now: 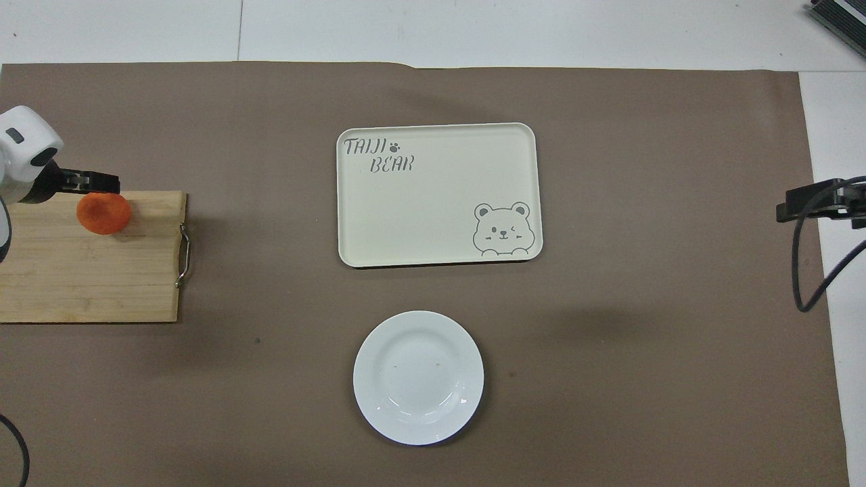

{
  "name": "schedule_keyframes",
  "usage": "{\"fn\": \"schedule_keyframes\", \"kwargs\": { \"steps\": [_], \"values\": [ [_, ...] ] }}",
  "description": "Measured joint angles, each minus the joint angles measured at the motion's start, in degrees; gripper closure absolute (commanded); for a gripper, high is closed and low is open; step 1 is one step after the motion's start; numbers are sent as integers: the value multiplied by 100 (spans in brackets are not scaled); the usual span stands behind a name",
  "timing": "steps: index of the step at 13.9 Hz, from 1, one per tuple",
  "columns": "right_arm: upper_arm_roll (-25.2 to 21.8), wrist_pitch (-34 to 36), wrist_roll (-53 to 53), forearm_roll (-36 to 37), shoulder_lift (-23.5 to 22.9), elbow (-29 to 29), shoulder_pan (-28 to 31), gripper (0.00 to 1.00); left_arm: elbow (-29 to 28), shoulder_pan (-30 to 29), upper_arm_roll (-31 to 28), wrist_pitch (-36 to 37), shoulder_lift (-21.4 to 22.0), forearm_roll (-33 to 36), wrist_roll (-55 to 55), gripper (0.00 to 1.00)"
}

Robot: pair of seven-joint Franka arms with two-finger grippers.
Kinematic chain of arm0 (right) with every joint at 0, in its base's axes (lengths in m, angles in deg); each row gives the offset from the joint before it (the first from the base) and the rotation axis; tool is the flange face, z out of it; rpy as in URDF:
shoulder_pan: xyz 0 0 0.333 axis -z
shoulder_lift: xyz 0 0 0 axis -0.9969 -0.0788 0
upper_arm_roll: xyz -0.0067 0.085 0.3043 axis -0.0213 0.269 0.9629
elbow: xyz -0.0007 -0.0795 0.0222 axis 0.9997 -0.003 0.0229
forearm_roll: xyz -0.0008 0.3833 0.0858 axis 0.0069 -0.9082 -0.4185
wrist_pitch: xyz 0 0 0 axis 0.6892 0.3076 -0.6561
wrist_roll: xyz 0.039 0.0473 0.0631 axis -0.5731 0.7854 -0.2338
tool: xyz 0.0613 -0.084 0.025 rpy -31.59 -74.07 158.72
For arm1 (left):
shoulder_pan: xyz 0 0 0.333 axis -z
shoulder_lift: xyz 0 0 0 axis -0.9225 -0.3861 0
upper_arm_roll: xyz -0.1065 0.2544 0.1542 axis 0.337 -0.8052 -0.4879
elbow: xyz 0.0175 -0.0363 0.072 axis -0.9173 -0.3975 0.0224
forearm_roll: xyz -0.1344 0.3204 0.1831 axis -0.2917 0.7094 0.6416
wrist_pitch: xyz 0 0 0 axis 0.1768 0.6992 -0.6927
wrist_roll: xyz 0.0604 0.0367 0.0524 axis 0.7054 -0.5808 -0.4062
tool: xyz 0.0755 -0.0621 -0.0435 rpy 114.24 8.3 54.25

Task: Place orange and plate with both arms
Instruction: 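Move the left gripper onto the orange and close on it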

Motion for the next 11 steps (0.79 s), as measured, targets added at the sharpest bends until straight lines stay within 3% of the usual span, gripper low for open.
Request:
{"fn": "schedule_keyframes", "kwargs": {
  "steps": [6,11],
  "values": [
    [0,0,0,0,0,0,0,0,-15,-170,-2,-118,-162,-4,-76,0],
    [0,0,0,0,0,0,0,0,-113,-102,89,-115,-163,-8,-988,0]
  ]
}}
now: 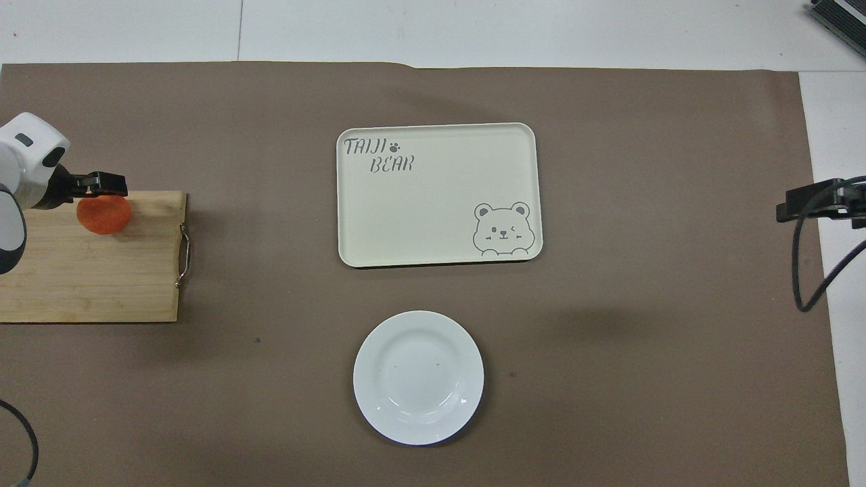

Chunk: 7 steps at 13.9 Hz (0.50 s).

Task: Place orange and plate with both arms
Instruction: 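Move the left gripper onto the orange and close on it, then carry the orange with the left gripper over the white plate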

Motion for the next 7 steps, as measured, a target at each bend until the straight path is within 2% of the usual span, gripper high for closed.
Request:
{"fn": "schedule_keyframes", "kwargs": {
  "steps": [7],
  "values": [
    [0,0,0,0,0,0,0,0,-83,-47,-68,-4,-9,0,-300,0]
  ]
}}
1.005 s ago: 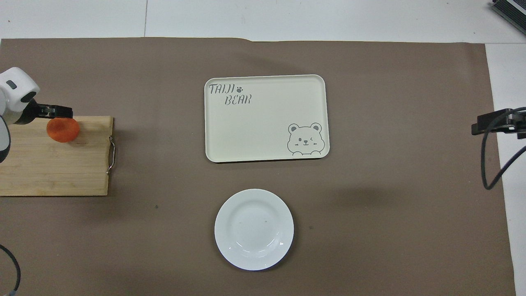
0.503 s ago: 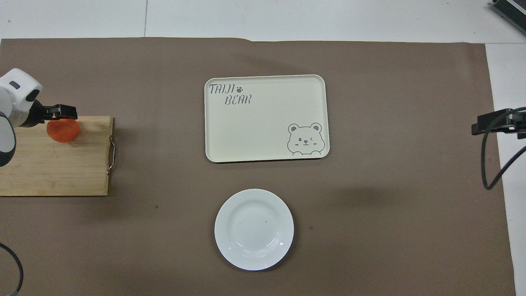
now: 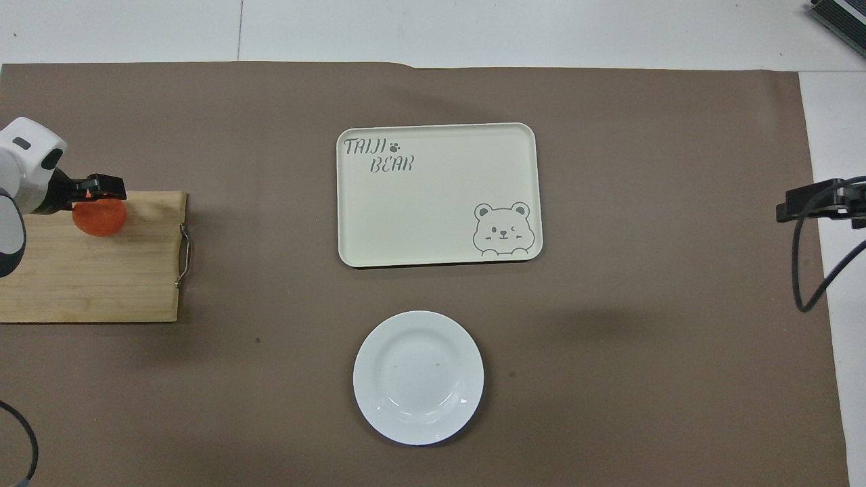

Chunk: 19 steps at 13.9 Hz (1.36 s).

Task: Place orange and plate with both arms
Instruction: 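Carry the orange with the left gripper over the white plate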

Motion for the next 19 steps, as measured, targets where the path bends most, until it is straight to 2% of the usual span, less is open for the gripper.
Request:
{"fn": "schedule_keyframes", "kwargs": {
  "steps": [5,6,8,9,17,19],
  "values": [
    [0,0,0,0,0,0,0,0,-42,-34,2,0,-122,0,-164,0],
    [0,0,0,0,0,0,0,0,-45,-34,2,0,-136,0,-165,17],
    [0,0,0,0,0,0,0,0,-65,-34,3,1,-144,0,-165,82],
    [0,0,0,0,0,0,0,0,-66,-34,3,8,-129,1,-164,100],
    [0,0,0,0,0,0,0,0,-66,29,35,21,-118,1,-163,100],
    [0,0,0,0,0,0,0,0,43,40,78,239,-50,1,-166,100]
  ]
}}
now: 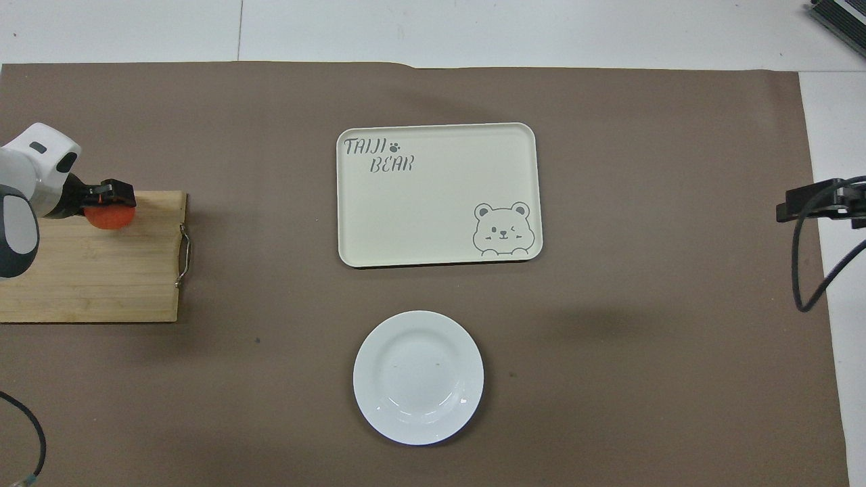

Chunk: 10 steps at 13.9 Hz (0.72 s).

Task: Place orange and plate with both arms
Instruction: 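Carry the orange with the left gripper over the white plate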

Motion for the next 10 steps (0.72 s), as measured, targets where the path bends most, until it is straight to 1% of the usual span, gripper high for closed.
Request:
{"fn": "schedule_keyframes", "kwargs": {
  "steps": [4,10],
  "values": [
    [0,0,0,0,0,0,0,0,442,87,86,689,332,0,-15,100],
    [0,0,0,0,0,0,0,0,494,182,103,1397,1083,-1,-23,100]
  ]
}}
